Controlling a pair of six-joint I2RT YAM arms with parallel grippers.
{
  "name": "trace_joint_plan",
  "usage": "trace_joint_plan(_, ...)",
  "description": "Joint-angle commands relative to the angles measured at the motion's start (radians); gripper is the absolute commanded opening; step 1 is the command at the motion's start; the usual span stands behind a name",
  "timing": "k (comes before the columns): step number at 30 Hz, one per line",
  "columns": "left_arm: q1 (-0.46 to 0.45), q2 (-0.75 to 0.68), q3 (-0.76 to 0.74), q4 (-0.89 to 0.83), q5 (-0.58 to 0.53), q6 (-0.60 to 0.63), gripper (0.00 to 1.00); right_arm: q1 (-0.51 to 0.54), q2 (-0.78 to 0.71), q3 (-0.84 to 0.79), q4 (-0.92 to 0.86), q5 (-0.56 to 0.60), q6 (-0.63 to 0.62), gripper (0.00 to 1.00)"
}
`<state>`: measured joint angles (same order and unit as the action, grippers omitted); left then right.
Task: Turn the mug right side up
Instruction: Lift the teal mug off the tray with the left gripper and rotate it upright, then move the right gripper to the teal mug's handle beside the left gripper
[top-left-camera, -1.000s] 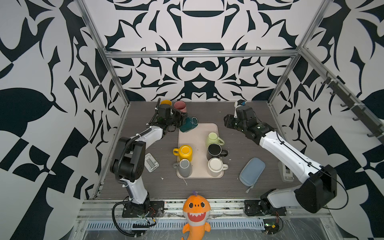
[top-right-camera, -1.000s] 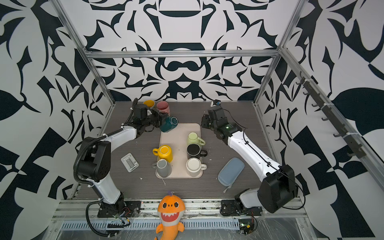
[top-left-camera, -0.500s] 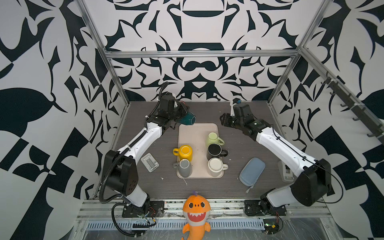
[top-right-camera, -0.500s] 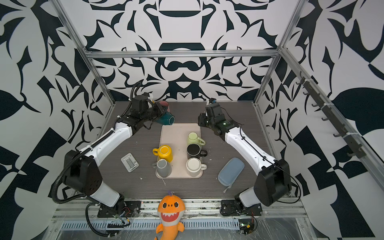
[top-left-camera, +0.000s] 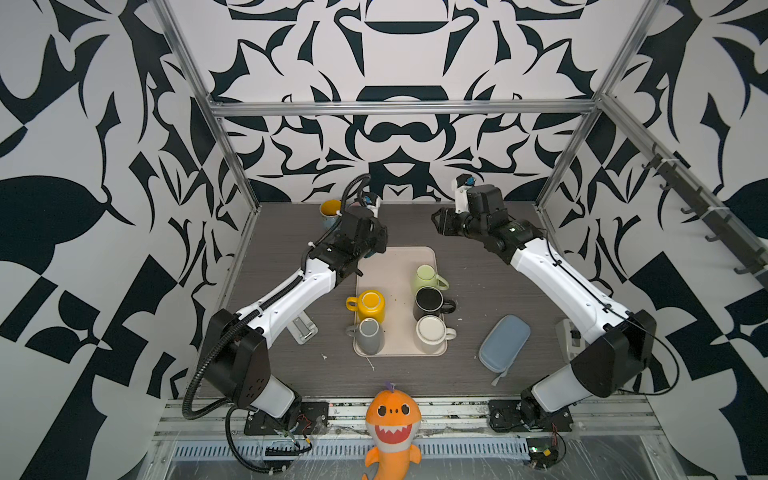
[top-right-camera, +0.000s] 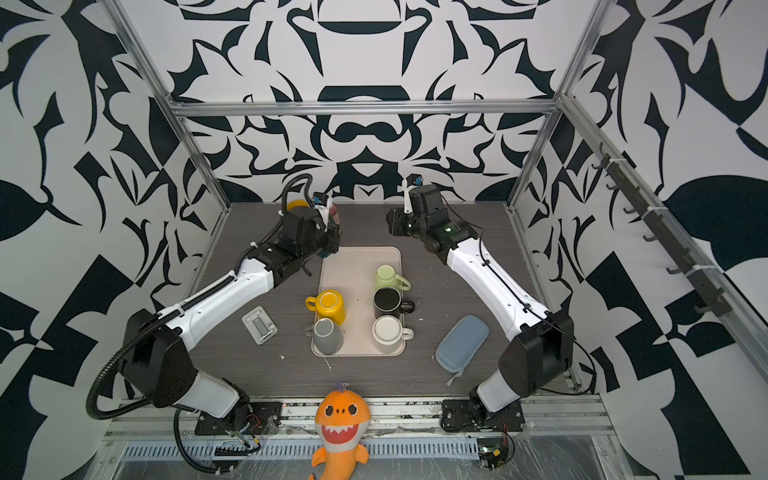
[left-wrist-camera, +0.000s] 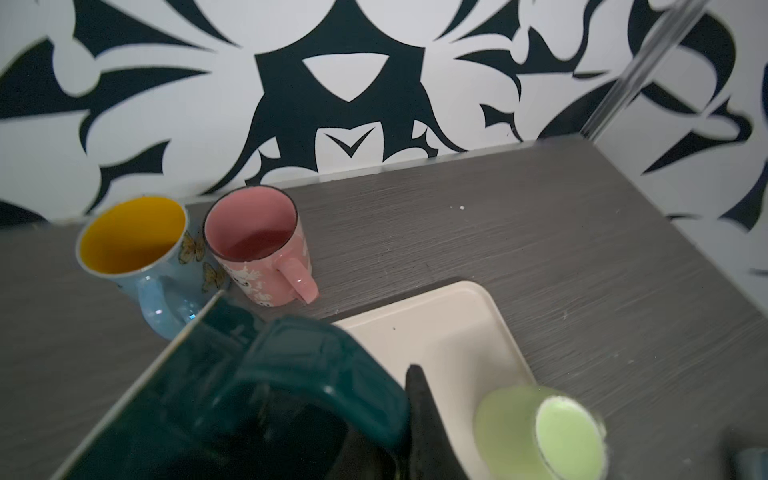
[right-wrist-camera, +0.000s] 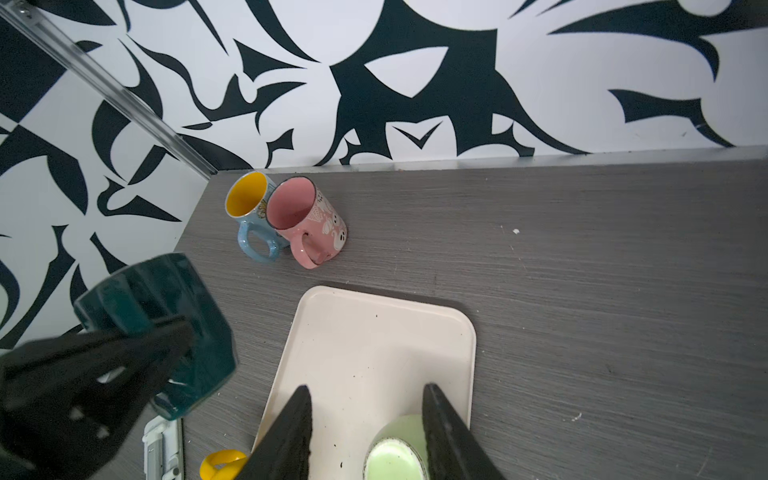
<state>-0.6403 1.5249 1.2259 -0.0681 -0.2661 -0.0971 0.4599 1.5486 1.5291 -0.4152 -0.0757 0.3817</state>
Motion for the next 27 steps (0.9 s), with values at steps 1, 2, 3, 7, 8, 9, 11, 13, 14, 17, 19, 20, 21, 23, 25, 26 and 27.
trace_joint_plan(1, -0.056, -0.018, -0.034, 0.213, -0.182, 0.323, 0.0, 0.0, -0.007, 0.068, -0.013, -0.038, -0.07, 0.47)
trace_joint_plan(2, -0.067, -0.014, -0.054, 0.26, -0.204, 0.378, 0.0, -0.001, -0.007, 0.083, -0.014, -0.041, -0.08, 0.48)
trace_joint_plan(3, -0.078, -0.011, -0.076, 0.308, -0.219, 0.436, 0.0, -0.003, -0.005, 0.097, -0.016, -0.043, -0.091, 0.48)
trace_joint_plan(7, -0.106, -0.002, -0.15, 0.477, -0.259, 0.616, 0.0, -0.007, 0.002, 0.146, -0.027, -0.078, -0.138, 0.48)
trace_joint_plan(8, -0.109, 0.001, -0.163, 0.51, -0.264, 0.653, 0.0, -0.007, 0.007, 0.162, -0.036, -0.092, -0.151, 0.49)
trace_joint_plan(9, -0.111, 0.003, -0.176, 0.543, -0.267, 0.687, 0.0, -0.007, 0.015, 0.179, -0.046, -0.107, -0.161, 0.49)
trace_joint_plan(11, -0.114, 0.012, -0.208, 0.631, -0.271, 0.758, 0.0, -0.007, 0.033, 0.209, -0.066, -0.14, -0.18, 0.5)
trace_joint_plan(13, -0.121, 0.027, -0.251, 0.743, -0.268, 0.854, 0.0, -0.007, 0.052, 0.234, -0.083, -0.176, -0.196, 0.51)
trace_joint_plan(14, -0.124, 0.037, -0.271, 0.792, -0.26, 0.909, 0.0, -0.007, 0.064, 0.246, -0.092, -0.201, -0.2, 0.52)
trace_joint_plan(17, -0.13, 0.067, -0.308, 0.901, -0.237, 1.011, 0.0, -0.007, 0.096, 0.283, -0.121, -0.275, -0.214, 0.53)
trace_joint_plan(19, -0.13, 0.082, -0.328, 0.948, -0.209, 1.047, 0.0, -0.007, 0.115, 0.307, -0.145, -0.313, -0.222, 0.54)
trace_joint_plan(20, -0.131, 0.089, -0.341, 0.977, -0.192, 1.066, 0.0, -0.007, 0.124, 0.319, -0.158, -0.326, -0.227, 0.54)
trace_joint_plan(21, -0.13, 0.096, -0.353, 1.01, -0.172, 1.079, 0.0, -0.007, 0.132, 0.327, -0.168, -0.335, -0.232, 0.54)
trace_joint_plan(23, -0.131, 0.111, -0.372, 1.071, -0.143, 1.098, 0.0, -0.005, 0.143, 0.335, -0.18, -0.346, -0.236, 0.54)
trace_joint_plan(25, -0.131, 0.124, -0.377, 1.105, -0.127, 1.11, 0.0, 0.001, 0.153, 0.346, -0.202, -0.361, -0.25, 0.54)
trace_joint_plan(26, -0.131, 0.13, -0.376, 1.11, -0.123, 1.115, 0.0, 0.008, 0.16, 0.358, -0.222, -0.36, -0.264, 0.54)
trace_joint_plan(27, -0.131, 0.133, -0.375, 1.111, -0.12, 1.117, 0.0, 0.016, 0.168, 0.372, -0.246, -0.355, -0.283, 0.55)
